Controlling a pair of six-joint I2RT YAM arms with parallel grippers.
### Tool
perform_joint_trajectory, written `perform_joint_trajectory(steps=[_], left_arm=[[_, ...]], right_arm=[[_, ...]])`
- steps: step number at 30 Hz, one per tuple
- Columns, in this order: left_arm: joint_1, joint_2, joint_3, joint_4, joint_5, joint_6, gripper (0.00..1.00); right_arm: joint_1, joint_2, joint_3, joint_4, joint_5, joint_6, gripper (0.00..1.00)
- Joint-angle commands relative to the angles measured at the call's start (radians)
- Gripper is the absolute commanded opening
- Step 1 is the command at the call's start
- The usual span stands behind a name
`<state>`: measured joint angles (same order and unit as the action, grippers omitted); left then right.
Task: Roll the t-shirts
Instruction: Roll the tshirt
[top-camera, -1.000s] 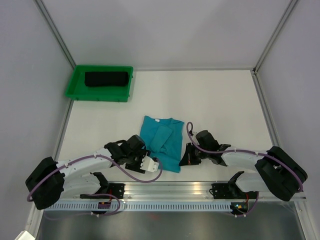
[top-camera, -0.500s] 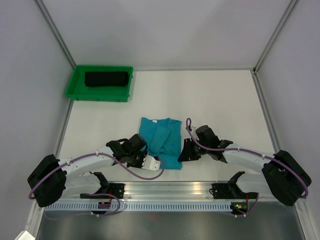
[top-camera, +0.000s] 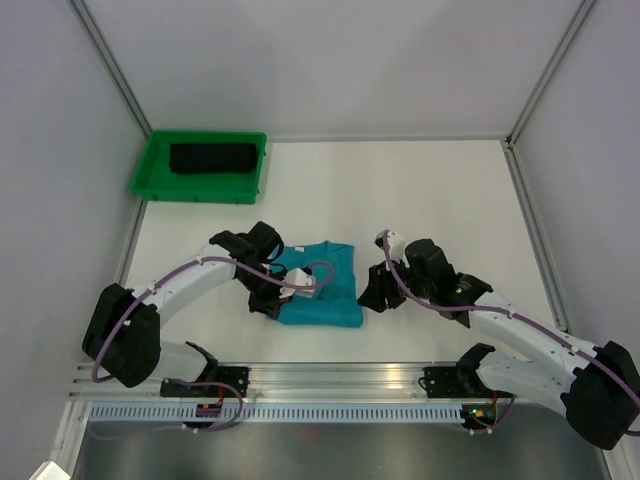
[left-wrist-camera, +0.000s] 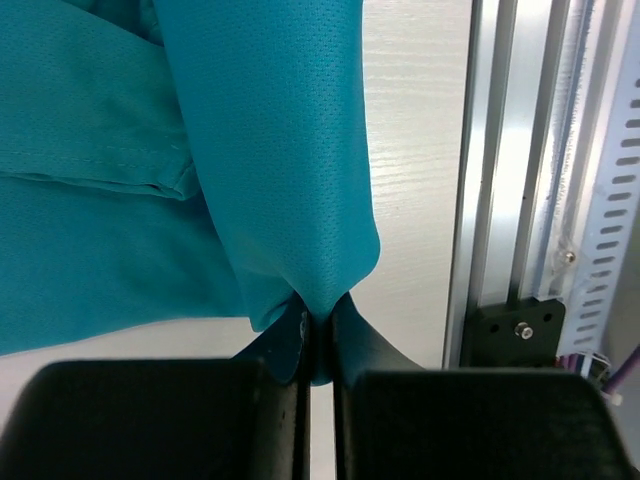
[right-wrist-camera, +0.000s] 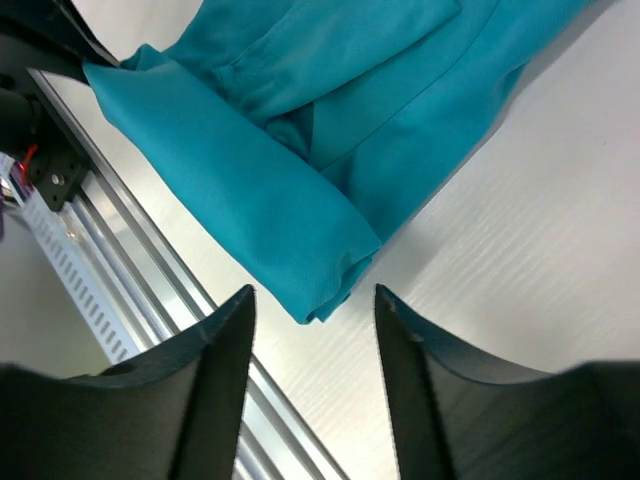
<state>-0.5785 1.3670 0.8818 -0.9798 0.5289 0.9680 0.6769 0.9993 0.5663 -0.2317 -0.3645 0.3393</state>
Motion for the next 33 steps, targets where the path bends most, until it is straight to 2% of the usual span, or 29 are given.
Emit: perform_joint_trajectory(steps=[1,7,11,12,20,22,25,28,33], left_arm=[[0.04,0.03,0.058,-0.097,0.12,0.086,0.02],[0.106,0.087,0.086,-0.149,0.186,0.106,0.02],[0.123,0.087,0.072,-0.157,0.198,0.123,0.02],[0.129,0.089,0.068,-0.157,0.201,0.126,0.02],[0.146,0.107,0.045,-0.155,0.218,0.15,0.02],[0.146,0.107,0.04,-0.155,0.217,0.156,0.02],[0.147,0.109,0.037,-0.157,0.206,0.163,0.02],[0.154,0.11,0.037,-0.168,0.192,0.185,0.02],[0.174,0.142,0.037,-0.198,0.181,0.225,0.03]], right_arm=[[0.015,-0.045,-0.002,0.011,-0.037,-0.179,0.59],[0.081,-0.056,-0.046,0.126,-0.027,-0.307,0.68],[0.115,0.047,0.006,0.101,-0.016,-0.385,0.69],[0.124,0.092,0.023,0.089,-0.007,-0.393,0.74],[0.165,0.255,0.086,0.082,0.001,-0.402,0.74],[0.167,0.312,0.115,0.071,0.001,-0.398,0.69],[0.167,0.39,0.161,0.034,-0.023,-0.395,0.47],[0.165,0.488,0.219,-0.075,-0.033,-0.387,0.26],[0.145,0.536,0.262,-0.116,-0.134,-0.361,0.11]])
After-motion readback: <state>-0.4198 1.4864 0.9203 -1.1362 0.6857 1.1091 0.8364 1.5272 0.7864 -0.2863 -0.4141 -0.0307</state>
